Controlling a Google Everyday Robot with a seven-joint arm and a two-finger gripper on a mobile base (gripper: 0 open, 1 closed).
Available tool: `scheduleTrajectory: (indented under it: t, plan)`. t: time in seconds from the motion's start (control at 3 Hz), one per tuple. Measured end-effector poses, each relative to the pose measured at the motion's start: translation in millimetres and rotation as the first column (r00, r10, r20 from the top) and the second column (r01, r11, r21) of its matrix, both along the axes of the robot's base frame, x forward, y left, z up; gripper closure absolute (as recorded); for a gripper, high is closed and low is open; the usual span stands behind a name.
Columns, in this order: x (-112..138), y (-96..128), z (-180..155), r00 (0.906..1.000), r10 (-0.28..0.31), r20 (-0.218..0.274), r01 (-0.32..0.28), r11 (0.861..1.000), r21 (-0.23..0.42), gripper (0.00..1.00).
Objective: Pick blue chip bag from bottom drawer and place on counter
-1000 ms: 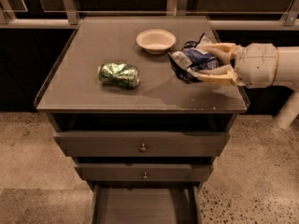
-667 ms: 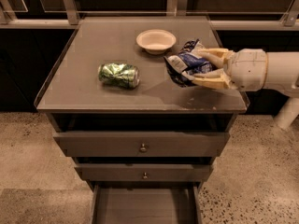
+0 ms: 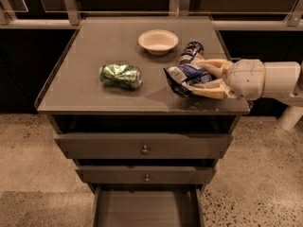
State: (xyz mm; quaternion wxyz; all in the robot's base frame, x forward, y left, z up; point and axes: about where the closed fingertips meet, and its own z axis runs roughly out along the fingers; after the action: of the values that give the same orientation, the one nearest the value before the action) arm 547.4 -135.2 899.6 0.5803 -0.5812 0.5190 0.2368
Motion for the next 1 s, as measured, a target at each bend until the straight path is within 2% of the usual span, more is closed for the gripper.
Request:
scheduleTrajectory:
  t: [0.67,1.0]
  plan:
    - [0.0,0.1,0.0,1.0000,0.000,0.000,0.000,1.000,0.000,0.10]
    - [0.0,0.1,0.0,1.0000,0.000,0.000,0.000,1.000,0.000,0.00]
